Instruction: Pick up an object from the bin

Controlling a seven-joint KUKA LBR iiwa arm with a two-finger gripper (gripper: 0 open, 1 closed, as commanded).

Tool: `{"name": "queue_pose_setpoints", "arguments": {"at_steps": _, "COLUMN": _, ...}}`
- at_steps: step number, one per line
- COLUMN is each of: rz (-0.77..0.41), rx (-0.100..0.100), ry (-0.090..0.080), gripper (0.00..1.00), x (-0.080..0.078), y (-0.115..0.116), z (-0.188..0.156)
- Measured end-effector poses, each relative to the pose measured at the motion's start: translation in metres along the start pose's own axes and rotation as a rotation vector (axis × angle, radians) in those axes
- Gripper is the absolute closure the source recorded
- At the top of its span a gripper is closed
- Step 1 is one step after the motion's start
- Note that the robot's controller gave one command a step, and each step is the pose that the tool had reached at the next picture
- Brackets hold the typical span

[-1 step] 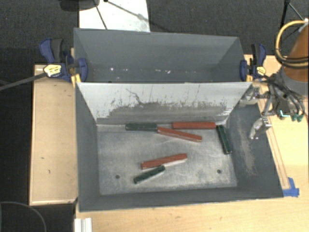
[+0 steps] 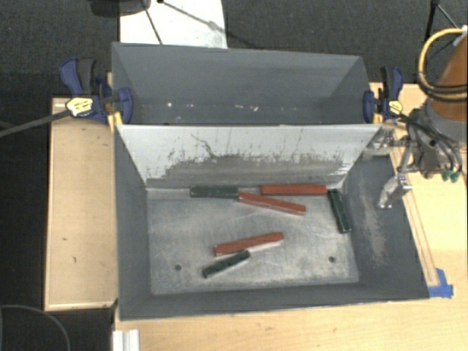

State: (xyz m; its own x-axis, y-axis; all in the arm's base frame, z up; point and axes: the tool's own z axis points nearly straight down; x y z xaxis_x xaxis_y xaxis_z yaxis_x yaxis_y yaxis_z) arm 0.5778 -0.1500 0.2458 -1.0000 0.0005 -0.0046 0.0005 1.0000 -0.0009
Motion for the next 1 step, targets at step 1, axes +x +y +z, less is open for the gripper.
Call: {"name": "queue_pose_setpoints", "arguments": {"at_steps": 1, "rz": -0.019, "rx": 0.002, "ry": -0.006, "gripper": 0.00, "x": -0.0035, "y": 0.0089, "z": 0.0495}}
